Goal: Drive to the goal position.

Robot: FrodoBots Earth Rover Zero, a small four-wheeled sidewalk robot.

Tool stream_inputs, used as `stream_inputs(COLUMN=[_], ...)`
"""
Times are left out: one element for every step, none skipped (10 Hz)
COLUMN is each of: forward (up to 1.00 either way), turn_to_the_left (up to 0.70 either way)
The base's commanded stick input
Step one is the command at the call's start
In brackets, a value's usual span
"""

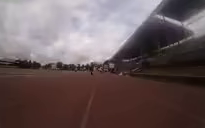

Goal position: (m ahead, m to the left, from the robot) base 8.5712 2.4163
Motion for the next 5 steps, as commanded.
stream_inputs(forward=[0.70,0.70,0.70,0.70,0.70], turn_to_the_left=[-0.35,-0.35,-0.35,0.00,0.00])
